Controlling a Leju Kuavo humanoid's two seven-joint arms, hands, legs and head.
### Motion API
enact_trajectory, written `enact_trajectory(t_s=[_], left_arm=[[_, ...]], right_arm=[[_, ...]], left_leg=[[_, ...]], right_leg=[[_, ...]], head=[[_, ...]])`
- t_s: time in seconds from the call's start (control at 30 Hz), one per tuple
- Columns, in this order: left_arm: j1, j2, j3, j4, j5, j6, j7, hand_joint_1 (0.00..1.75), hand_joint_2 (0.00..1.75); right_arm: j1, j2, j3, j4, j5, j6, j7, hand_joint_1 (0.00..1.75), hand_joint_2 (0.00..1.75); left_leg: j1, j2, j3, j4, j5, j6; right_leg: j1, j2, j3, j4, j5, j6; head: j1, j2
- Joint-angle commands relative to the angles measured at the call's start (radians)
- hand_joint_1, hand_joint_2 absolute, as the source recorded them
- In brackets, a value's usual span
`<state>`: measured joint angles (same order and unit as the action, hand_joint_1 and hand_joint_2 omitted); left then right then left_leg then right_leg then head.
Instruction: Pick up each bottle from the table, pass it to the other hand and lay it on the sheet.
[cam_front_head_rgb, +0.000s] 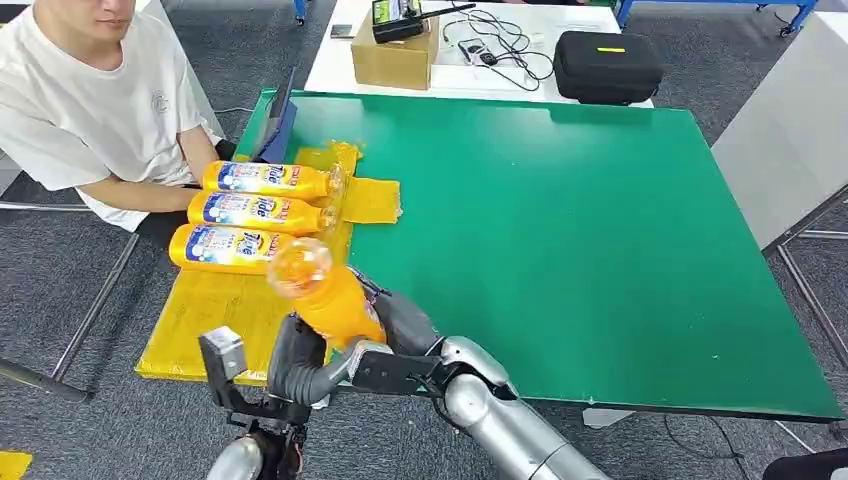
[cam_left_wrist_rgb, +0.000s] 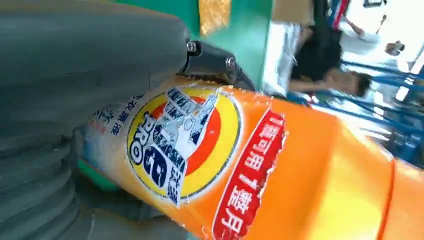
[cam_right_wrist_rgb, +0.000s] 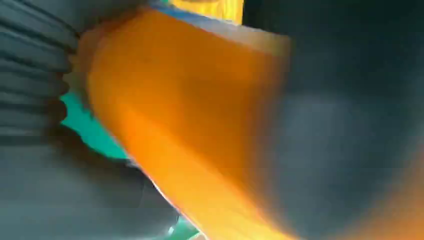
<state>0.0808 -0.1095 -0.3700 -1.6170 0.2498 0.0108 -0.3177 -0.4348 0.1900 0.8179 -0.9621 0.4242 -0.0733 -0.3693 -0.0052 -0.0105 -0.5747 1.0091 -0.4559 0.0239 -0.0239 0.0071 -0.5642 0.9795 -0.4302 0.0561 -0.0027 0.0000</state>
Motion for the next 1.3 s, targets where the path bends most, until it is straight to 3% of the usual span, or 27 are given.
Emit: enact_trajectory(t_s=[0.03, 0.13, 0.27, 0.43, 0.53, 0.73, 0.87, 0.97, 1.3], left_arm=[[-0.141, 0.109, 0.113, 0.194, -0.172, 0.07, 0.076, 1.75, 1.75], [-0.17, 0.14, 0.132, 0.213, -0.227, 0.081, 0.107, 1.75, 1.75], [-0.175, 0.141, 0.147, 0.214, -0.233, 0.074, 0.111, 1.75, 1.75], [-0.252, 0.219, 0.148, 0.258, -0.413, 0.132, 0.16, 1.75, 1.75], [-0.325, 0.25, 0.188, 0.334, -0.548, 0.123, 0.208, 1.75, 1.75], [-0.335, 0.27, 0.175, 0.348, -0.646, 0.139, 0.24, 1.75, 1.75], [-0.387, 0.378, 0.127, 0.423, -0.84, 0.015, 0.335, 1.75, 1.75], [-0.377, 0.393, 0.14, 0.421, -0.871, -0.01, 0.33, 1.75, 1.75], [-0.367, 0.46, 0.015, 0.404, -1.01, -0.127, 0.355, 1.75, 1.75]], right_arm=[[0.023, 0.001, -0.07, 0.092, -0.012, -0.115, -0.011, 0.0, 0.0], [0.024, 0.016, -0.173, 0.17, -0.037, -0.221, -0.041, 0.0, 0.0], [0.015, 0.016, -0.185, 0.205, -0.043, -0.221, -0.073, 0.0, 0.0], [0.034, 0.028, -0.266, 0.229, -0.058, -0.259, -0.128, 0.0, 0.0], [0.046, 0.041, -0.296, 0.225, -0.054, -0.237, -0.138, 0.0, 0.0], [0.05, 0.044, -0.306, 0.218, -0.055, -0.222, -0.134, 0.0, 0.0], [0.073, 0.048, -0.34, 0.185, -0.065, -0.197, -0.144, 0.0, 0.0], [0.083, 0.047, -0.351, 0.17, -0.065, -0.183, -0.146, 0.0, 0.0], [0.089, 0.063, -0.398, 0.173, -0.094, -0.128, -0.161, 0.0, 0.0]], left_leg=[[0.001, 0.0, 0.002, -0.002, 0.001, -0.002], [0.001, 0.0, 0.002, -0.001, 0.001, -0.002], [0.002, 0.0, 0.002, -0.001, 0.001, -0.002], [0.002, -0.001, 0.002, 0.0, 0.001, -0.003], [0.002, -0.002, 0.001, 0.0, 0.001, -0.003], [0.002, 0.001, 0.001, -0.001, 0.001, -0.002], [0.003, -0.001, 0.001, 0.0, 0.001, -0.003], [0.001, 0.002, 0.001, 0.0, 0.001, -0.003], [0.002, 0.001, 0.0, 0.0, 0.001, -0.003]], right_leg=[[0.001, -0.001, 0.002, -0.001, 0.0, -0.002], [0.001, -0.002, 0.003, -0.001, 0.0, -0.003], [0.002, -0.002, 0.003, -0.001, 0.0, -0.003], [0.002, -0.002, 0.003, 0.0, 0.0, -0.003], [0.002, -0.003, 0.002, 0.0, 0.0, -0.003], [0.002, -0.001, 0.001, 0.0, 0.0, -0.002], [0.003, -0.003, 0.002, 0.001, 0.0, -0.004], [0.001, 0.0, 0.0, 0.001, 0.0, -0.002], [0.001, -0.001, -0.001, 0.001, 0.0, -0.002]], head=[[0.0, 0.0], [-0.001, 0.0], [0.0, 0.0], [0.0, 0.0], [0.0, 0.0], [-0.001, 0.0], [0.0, 0.0], [0.0, 0.0], [0.0, 0.0]])
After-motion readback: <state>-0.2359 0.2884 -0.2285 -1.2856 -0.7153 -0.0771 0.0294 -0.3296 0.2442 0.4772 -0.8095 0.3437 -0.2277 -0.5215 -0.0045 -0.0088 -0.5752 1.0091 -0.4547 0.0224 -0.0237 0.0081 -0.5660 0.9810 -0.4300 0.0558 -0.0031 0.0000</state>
